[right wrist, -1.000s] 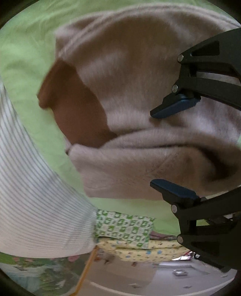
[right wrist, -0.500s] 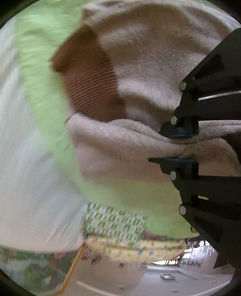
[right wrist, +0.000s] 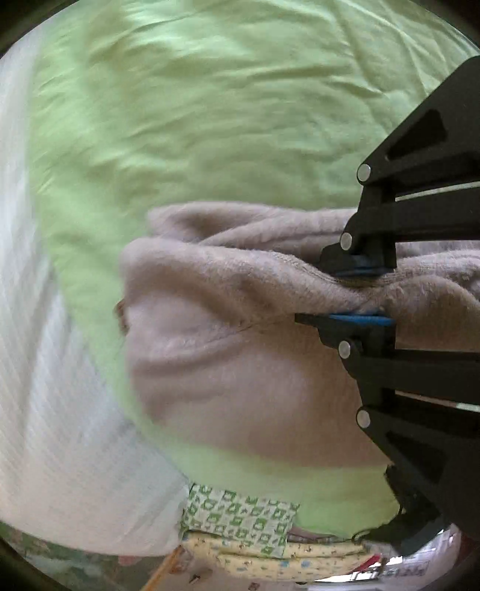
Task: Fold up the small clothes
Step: 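Grasp the sweater side with the right gripper and fold it over the middle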
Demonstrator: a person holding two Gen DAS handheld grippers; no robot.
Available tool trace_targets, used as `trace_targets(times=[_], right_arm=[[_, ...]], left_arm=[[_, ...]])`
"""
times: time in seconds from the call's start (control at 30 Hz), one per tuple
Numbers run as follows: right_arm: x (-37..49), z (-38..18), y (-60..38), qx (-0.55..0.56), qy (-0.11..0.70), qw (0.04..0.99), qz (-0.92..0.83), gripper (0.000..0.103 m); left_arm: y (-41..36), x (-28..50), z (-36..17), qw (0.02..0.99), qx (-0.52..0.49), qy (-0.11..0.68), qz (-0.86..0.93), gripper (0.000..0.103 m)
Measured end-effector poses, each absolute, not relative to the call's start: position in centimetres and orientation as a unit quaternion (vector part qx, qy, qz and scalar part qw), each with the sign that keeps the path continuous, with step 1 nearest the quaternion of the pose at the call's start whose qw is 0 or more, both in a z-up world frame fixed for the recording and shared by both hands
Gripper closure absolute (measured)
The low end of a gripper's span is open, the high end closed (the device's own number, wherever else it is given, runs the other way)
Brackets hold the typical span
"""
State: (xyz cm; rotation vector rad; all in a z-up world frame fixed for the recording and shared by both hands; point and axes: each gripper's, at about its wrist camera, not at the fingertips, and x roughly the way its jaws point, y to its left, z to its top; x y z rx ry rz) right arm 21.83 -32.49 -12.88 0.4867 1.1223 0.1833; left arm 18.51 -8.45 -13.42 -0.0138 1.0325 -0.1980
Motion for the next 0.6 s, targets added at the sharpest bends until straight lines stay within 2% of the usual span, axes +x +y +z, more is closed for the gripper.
trace_targets(times=[0.1, 0.3, 0.37, 0.5, 0.6], right_arm=[[21.8, -12.6, -32.6, 0.231, 0.516, 0.820, 0.083, 0.086], [22.6, -12.3, -31.3, 0.156, 0.521, 0.835, 0.082, 0.086], [23.0, -12.9, -31.0, 0.164, 0.525, 0.831, 0.082, 0.084], [22.6, -12.0, -32.3, 0.215, 0.516, 0.826, 0.072, 0.072], [20.8, -10.4, -33.3, 0.214, 0.498, 0.838, 0.061, 0.069]], left_arm=[[-8.5, 19.2, -13.4, 0.864, -0.006, 0.495, -0.096, 0.080], [-10.2, 20.0, -14.4, 0.858, -0.013, 0.504, -0.096, 0.080], [-10.1, 20.2, -14.3, 0.857, -0.012, 0.506, -0.093, 0.080], [-9.6, 20.9, -13.8, 0.854, -0.012, 0.512, -0.089, 0.079], [-9.3, 19.9, -13.4, 0.853, -0.013, 0.515, -0.086, 0.077]])
